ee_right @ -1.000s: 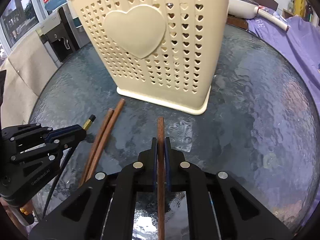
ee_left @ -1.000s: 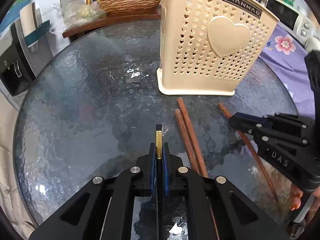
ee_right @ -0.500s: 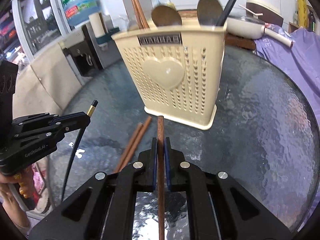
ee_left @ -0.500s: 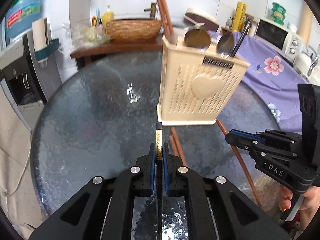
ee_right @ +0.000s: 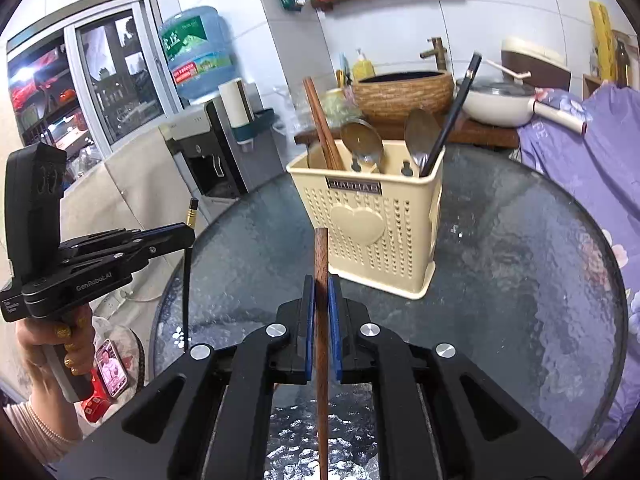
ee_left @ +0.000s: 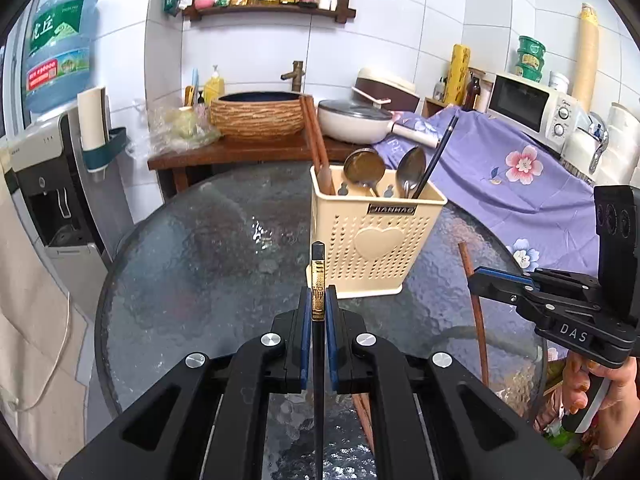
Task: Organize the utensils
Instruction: 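Lift both held chopsticks toward the cream basket, then lower both chopsticks into the cream basket and open both grippers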
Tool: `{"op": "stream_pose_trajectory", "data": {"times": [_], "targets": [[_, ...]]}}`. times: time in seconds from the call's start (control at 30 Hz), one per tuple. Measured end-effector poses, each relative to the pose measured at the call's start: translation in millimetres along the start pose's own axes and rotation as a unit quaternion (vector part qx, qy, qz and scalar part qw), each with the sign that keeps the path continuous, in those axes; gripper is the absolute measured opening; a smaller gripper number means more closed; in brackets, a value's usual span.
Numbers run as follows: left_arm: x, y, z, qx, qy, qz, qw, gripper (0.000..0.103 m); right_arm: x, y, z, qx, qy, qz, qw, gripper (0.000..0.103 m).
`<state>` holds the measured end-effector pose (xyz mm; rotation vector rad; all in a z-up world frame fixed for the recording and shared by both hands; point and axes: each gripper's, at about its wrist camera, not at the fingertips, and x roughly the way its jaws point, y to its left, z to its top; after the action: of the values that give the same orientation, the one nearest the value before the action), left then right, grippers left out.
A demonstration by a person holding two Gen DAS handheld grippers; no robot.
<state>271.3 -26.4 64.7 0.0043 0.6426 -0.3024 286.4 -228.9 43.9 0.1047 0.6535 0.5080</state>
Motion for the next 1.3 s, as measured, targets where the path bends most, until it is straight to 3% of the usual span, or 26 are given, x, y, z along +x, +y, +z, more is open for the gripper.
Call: {"op": "stream_pose_trajectory", "data": {"times": [0.3, 0.63, 1.03, 1.3], "targets": [[-17.1, -0.5, 9.6, 0.003, -0.023, -0.009, 0.9997, 0.007, -27.5, 11.0, 11.3, -0.02, -0.037, 0.007, 0.999, 0.007], [-41.1, -4.9, 43.0, 0.008, -0.07, -0.01, 0.9975, 0.007, -58.7, 25.8, 42.7, -0.049, -0.088, 0.006, 0.995, 0.007], [-52.6, -11.9, 134.5, -0.013, -0.086, -0.061, 0.9944, 0.007, -79.2, 42.5, 130.6, -0.076, -0.127, -0.008, 0.989, 0.007], [-52.5, -19.1, 187.9, -0.03, -0.129, -0.029, 0.9907, 0.007, -87.1, 34.5, 190.0, -0.067, -0.156, -0.039, 0.985, 0.007]]}}
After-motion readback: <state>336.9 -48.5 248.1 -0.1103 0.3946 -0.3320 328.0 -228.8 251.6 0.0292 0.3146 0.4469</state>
